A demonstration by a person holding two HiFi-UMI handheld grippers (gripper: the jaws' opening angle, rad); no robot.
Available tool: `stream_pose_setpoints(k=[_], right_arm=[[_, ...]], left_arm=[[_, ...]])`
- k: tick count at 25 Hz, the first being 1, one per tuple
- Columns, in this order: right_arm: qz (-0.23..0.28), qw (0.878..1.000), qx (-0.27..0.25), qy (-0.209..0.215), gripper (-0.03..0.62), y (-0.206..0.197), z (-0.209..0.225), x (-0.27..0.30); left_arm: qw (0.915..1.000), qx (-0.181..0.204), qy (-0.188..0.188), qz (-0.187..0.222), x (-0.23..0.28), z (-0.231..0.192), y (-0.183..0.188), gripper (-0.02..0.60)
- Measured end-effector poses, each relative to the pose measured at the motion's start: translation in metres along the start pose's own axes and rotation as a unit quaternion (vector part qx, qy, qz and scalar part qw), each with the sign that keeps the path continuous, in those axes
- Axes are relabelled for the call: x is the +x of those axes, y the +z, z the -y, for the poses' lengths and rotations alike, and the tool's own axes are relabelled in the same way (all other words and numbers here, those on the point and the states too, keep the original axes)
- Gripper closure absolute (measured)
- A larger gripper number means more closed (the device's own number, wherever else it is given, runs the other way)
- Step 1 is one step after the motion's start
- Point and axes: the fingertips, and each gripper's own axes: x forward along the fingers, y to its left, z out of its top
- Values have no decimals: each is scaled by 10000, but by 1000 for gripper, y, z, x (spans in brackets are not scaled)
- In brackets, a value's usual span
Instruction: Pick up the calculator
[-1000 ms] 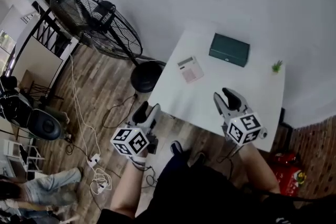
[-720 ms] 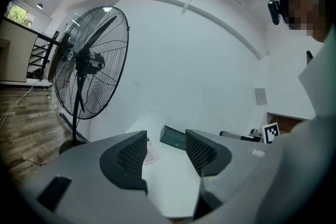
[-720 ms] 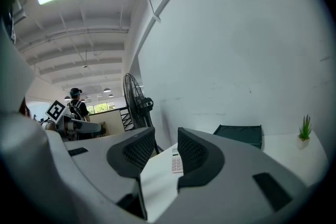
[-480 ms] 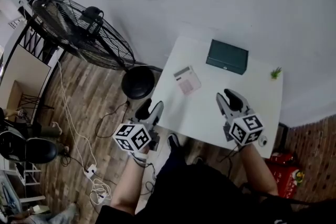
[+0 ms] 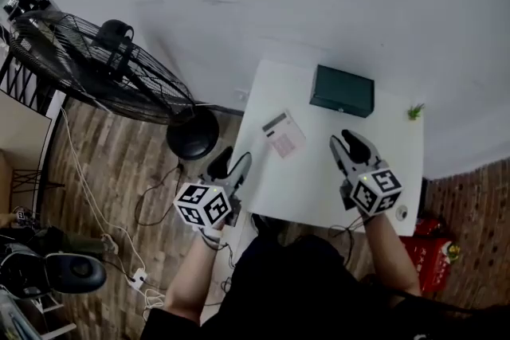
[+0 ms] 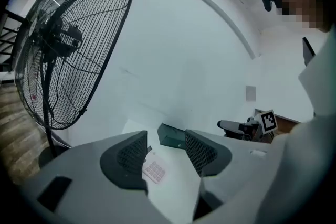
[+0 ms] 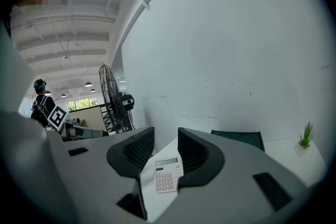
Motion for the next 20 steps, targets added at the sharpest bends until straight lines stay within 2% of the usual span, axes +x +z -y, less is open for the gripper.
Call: stream_pose_setpoints(k=[7,14,20], right_arm=[[-391,9976,299,487,437,-15,-1,44],[-729,9937,218,826,434,-22,23,90],[-1268,9815,452,1363,422,-62,41,141]], left_arm=[[9995,-185,-148,-229,13,-36,-10,360],[9987,-245,63,-440,24,-55,-20,360],[9974,-256,183,-654,39,-59,-36,360]])
